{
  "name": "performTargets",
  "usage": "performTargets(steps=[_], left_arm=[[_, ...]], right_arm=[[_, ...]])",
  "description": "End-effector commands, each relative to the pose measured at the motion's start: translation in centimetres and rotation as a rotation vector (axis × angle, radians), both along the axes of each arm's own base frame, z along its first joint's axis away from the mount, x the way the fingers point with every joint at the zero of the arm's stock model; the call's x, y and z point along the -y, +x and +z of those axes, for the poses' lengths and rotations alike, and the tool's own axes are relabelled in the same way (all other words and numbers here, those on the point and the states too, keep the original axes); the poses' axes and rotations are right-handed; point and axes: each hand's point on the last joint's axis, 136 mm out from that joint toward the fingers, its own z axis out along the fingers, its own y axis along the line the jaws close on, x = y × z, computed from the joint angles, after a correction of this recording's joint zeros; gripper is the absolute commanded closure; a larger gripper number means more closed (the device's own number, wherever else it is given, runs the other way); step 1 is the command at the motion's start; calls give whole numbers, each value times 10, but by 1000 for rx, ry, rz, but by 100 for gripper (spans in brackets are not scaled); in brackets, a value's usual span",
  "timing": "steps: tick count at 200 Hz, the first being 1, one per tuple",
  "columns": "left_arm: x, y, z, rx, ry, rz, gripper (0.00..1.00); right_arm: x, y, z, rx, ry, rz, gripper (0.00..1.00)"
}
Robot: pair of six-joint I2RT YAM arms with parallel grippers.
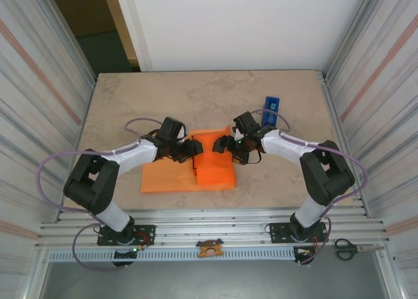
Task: Wrap the gift box in paper
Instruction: Move the gift box to the center of the table.
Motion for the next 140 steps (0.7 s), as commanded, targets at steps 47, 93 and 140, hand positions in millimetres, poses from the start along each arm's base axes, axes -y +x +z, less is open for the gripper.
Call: performTargets(steps=[47,93,140], left_arm=[[-9,-4,-42,-103,115,46,51],[-11,-9,-51,-120,124,37,52],[-9,-9,-52,-123,117,25,52]], right_arm=[[40,31,50,249,-50,-26,13],[68,47,71,394,-17,-123,15],[47,36,37,187,92,-61,16]])
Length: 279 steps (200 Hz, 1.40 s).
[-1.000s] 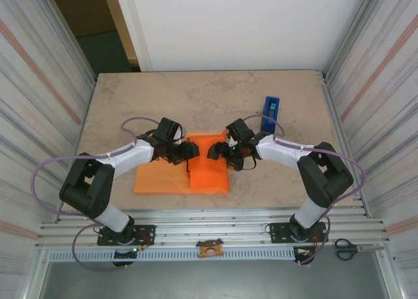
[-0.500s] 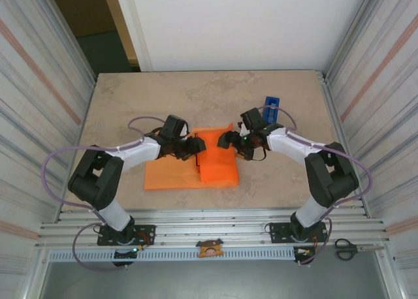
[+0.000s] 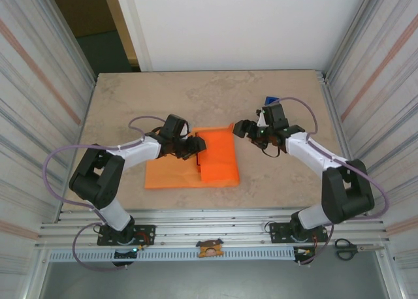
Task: Wrap the gift box in paper
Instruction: Move the gift box to the center of the table.
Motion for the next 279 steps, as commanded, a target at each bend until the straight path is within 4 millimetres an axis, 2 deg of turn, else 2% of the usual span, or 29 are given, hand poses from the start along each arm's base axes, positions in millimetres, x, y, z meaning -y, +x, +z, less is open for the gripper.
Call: performTargets(steps=[1,56,108,135,150,176,197,235,279], left_arm=[[-21,-22,-51,-126,144,25,52],[-24,-25,-54,-128,160,12,54],[-21,-23,-48,-115,160,-8,54],[-16,-15,-31,-79,140,-25,51],[-9,-8,-13,-38,108,-42,46],[-4,4,20,47,66,-50,29],[-3,8,33,92,63,-62,21],[-9,5,20,64,113,-68,19],[-2,1,4,28,114,-110,26]], right_arm=[[-22,-16,-14,-84,57,83,16],[-45,-28,-44,-191,61,152,19],[-43,-45,-80,-307,-16,145,28],[-36,-53,-96,-355,-56,119,31],[-32,-56,-101,-372,-66,99,32],[-28,-58,-106,-388,-74,67,33],[-27,-58,-107,-393,-82,49,33],[-24,-59,-108,-397,-97,30,33],[-24,-60,-107,-397,-105,41,33]])
